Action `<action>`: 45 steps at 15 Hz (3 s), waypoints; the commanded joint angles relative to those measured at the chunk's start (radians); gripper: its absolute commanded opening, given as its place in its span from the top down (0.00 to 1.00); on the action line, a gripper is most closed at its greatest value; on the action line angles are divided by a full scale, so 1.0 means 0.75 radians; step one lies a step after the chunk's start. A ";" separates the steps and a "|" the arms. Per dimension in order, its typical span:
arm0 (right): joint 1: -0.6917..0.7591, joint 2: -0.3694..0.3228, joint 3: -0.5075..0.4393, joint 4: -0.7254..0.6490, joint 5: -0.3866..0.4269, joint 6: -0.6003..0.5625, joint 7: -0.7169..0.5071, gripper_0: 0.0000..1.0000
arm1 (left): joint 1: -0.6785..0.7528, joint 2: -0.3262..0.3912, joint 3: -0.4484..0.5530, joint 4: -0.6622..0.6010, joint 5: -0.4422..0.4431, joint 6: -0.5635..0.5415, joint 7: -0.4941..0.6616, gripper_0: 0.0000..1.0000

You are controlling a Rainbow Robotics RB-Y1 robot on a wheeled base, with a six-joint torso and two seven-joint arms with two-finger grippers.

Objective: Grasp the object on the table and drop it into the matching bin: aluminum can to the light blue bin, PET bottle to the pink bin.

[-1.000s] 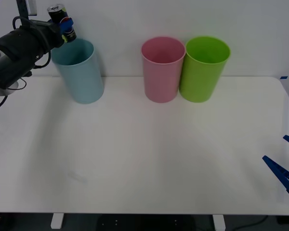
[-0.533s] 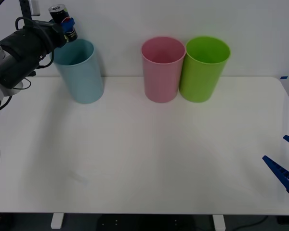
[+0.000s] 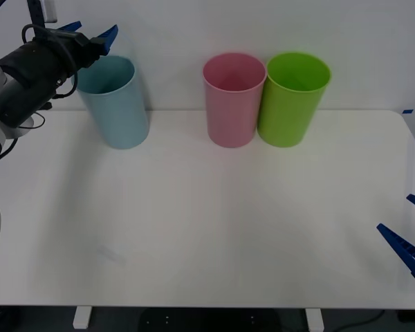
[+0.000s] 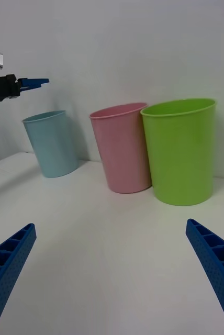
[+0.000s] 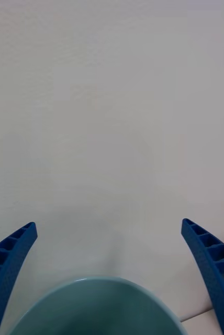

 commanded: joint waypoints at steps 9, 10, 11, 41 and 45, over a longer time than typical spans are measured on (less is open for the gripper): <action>0.000 0.000 0.000 0.000 0.000 0.000 0.000 0.00 | 0.082 0.063 -0.002 -0.005 0.192 -0.174 -0.019 0.00; 0.000 0.000 0.000 0.000 0.000 0.000 0.000 0.00 | 0.102 0.072 -0.002 -0.019 0.213 -0.193 -0.025 0.00; 0.000 0.000 0.000 0.000 0.000 0.000 0.000 0.00 | 0.143 0.078 -0.002 -0.066 0.237 -0.197 -0.031 0.00; 0.000 0.000 0.000 0.000 0.000 0.000 0.000 0.00 | 1.444 0.219 0.644 -1.097 0.237 -0.861 -0.023 0.00; 0.000 0.000 0.000 0.000 0.000 0.000 0.000 0.00 | 1.536 0.217 0.653 -1.099 0.246 -0.911 -0.068 0.00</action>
